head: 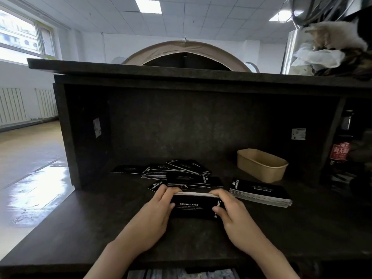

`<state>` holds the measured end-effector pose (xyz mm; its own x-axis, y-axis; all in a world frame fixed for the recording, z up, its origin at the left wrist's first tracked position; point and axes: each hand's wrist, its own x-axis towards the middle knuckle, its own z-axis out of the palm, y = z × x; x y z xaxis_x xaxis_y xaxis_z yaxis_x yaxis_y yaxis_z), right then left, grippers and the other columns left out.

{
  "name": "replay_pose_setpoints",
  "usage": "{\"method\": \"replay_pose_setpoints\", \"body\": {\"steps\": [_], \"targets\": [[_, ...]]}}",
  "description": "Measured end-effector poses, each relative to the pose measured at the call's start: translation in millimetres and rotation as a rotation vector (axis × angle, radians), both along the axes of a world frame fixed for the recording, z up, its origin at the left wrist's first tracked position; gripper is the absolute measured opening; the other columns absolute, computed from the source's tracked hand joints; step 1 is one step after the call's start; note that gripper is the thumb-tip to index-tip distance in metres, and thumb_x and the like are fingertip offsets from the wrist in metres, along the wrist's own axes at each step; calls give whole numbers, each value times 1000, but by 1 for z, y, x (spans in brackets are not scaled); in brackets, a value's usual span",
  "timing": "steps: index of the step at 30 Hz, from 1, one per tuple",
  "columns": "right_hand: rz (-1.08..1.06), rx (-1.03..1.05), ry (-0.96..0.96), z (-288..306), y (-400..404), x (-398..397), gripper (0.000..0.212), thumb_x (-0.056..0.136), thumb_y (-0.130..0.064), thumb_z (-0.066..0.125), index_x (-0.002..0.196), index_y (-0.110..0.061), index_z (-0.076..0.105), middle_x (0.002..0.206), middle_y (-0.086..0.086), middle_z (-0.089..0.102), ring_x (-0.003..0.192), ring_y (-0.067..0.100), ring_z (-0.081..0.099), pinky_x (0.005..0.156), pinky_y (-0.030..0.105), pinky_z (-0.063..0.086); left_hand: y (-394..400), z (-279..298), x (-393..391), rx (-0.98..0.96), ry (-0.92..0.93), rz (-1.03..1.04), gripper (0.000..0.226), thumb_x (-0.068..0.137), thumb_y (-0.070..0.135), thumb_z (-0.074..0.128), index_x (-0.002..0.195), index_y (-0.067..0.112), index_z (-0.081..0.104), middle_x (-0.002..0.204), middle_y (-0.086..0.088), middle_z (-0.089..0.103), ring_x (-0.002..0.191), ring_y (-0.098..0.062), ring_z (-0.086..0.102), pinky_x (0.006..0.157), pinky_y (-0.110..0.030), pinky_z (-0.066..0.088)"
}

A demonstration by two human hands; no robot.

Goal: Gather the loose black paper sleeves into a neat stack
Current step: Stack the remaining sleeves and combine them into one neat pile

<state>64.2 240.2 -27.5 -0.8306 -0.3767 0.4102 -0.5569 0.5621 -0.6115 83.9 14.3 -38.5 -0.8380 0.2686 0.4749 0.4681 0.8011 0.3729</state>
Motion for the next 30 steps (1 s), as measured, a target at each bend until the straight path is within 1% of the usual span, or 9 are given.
{"method": "replay_pose_setpoints", "body": {"steps": [4, 6, 9, 13, 15, 19, 23, 27, 30], "targets": [[-69, -1, 59, 6, 11, 3, 28, 96, -14, 52, 107, -39, 56, 109, -22, 55, 109, -7, 48, 93, 16, 40, 4, 22, -4, -33, 27, -68, 27, 100, 21, 45, 122, 35, 49, 111, 22, 46, 99, 0, 55, 90, -30, 49], [-156, -56, 195, 17, 28, 2, 33, 93, -11, 58, 111, -39, 60, 109, -25, 56, 111, -9, 49, 97, 14, 41, 19, 42, -11, -24, 121, -88, 27, 98, 20, 49, 121, 33, 54, 109, 22, 50, 98, 0, 56, 87, -25, 49], [-264, -107, 439, 41, 66, -8, 39, 84, -1, 66, 114, -25, 68, 105, -22, 63, 104, -15, 54, 90, 4, 43, 55, 70, -32, 9, 283, -128, 30, 95, 16, 56, 121, 30, 63, 108, 17, 56, 96, -2, 60, 86, -23, 51], [-359, -49, 563, 57, 114, -29, 36, 78, 6, 70, 105, -17, 74, 103, -6, 72, 100, 2, 65, 91, 28, 55, 103, 75, -71, 20, 405, -164, 32, 90, 11, 64, 118, 27, 69, 105, 13, 63, 90, -2, 64, 80, -26, 57], [-387, 1, 534, 50, 131, -39, 37, 77, 5, 71, 105, -19, 73, 104, -5, 72, 100, 5, 65, 92, 31, 55, 119, 64, -87, 27, 387, -188, 33, 88, 10, 67, 117, 26, 69, 106, 12, 64, 87, -2, 64, 77, -24, 57], [-356, 167, 347, 18, 153, -56, 42, 81, -6, 71, 114, -32, 68, 113, -15, 66, 106, -4, 57, 96, 18, 48, 128, 32, -113, 21, 163, -291, 34, 90, 16, 65, 122, 26, 66, 113, 12, 62, 96, 2, 62, 89, -21, 52], [-281, 13, 226, 4, 163, -61, 46, 82, -7, 72, 108, -44, 63, 114, -30, 57, 111, -12, 52, 92, -2, 33, 124, 23, -126, 18, -18, -327, 39, 85, 31, 70, 123, 33, 63, 124, 19, 55, 115, 9, 50, 104, -12, 38], [-247, 39, 177, 2, 165, -60, 39, 79, -21, 75, 108, -45, 65, 113, -30, 54, 113, -12, 47, 93, -1, 33, 122, 18, -127, 68, -21, -324, 37, 81, 29, 73, 117, 35, 66, 120, 20, 57, 115, 9, 51, 103, -12, 39], [-272, 30, 176, -2, 164, -62, 36, 79, -23, 75, 108, -43, 68, 112, -27, 54, 113, -7, 49, 98, 13, 37, 124, 15, -127, 69, -2, -297, 38, 83, 26, 73, 119, 34, 65, 121, 20, 57, 116, 7, 50, 104, -9, 35]]}}
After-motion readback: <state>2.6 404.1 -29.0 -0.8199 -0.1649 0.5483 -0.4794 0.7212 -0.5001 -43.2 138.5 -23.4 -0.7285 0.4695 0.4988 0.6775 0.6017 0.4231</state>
